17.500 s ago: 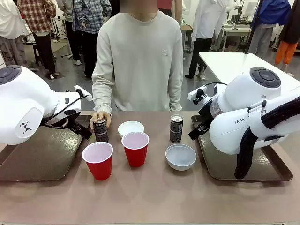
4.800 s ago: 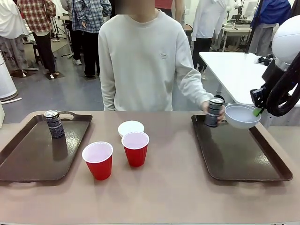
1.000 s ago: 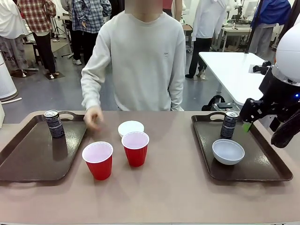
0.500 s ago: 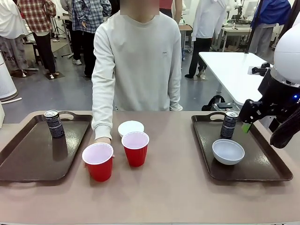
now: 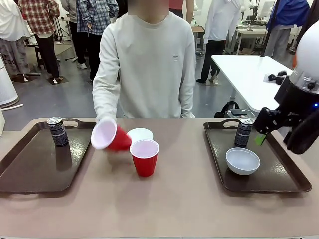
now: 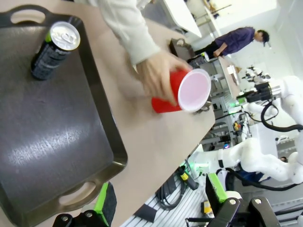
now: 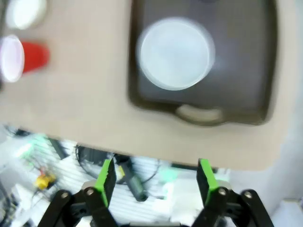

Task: Prepare tableware on both trays.
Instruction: Pick up a Picnic Bowl from the table and place it on a Handle tray.

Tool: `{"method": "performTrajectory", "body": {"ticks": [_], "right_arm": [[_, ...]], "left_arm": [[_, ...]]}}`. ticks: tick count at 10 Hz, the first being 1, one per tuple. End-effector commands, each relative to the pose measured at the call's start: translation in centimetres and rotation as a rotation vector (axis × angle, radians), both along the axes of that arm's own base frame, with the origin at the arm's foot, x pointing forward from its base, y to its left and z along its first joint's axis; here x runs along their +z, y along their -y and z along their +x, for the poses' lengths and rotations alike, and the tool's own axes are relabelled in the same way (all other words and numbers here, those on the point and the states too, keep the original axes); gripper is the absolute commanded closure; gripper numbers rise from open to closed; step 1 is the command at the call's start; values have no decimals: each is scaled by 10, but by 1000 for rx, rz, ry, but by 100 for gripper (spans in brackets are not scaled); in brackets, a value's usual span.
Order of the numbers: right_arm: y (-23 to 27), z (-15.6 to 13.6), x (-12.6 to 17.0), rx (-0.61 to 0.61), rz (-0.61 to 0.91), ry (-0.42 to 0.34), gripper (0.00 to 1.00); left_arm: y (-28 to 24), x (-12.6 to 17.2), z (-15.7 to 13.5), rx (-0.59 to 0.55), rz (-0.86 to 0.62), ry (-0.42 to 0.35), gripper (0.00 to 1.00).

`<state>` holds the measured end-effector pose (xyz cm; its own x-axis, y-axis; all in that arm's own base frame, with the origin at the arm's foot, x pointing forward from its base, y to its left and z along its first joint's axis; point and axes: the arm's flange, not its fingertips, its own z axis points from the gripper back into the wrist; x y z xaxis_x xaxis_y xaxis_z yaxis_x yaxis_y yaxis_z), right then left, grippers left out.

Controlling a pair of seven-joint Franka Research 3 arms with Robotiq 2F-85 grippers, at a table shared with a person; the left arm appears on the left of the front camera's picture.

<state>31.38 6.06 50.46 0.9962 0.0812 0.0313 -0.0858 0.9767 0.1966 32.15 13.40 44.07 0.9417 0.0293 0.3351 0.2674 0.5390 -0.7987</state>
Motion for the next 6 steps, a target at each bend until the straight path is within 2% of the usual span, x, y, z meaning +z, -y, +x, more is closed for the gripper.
{"method": "performTrajectory", "body": {"ticks": [1, 2, 3, 4, 6], "right_arm": [[27, 12, 13, -38, 335, -256, 12], [44, 14, 15, -69, 429, -328, 12], [62, 19, 17, -92, 511, -375, 12], [76, 20, 14, -122, 567, -414, 12], [107, 10, 14, -182, 711, -408, 12]], "left_arm": [[11, 29, -4, 58, 31, 3, 0], [19, 40, -7, 64, 82, 32, 0], [36, 49, -10, 35, 184, 115, 0], [55, 55, -16, 9, 283, 135, 0], [95, 66, -21, -48, 493, 168, 0]]}}
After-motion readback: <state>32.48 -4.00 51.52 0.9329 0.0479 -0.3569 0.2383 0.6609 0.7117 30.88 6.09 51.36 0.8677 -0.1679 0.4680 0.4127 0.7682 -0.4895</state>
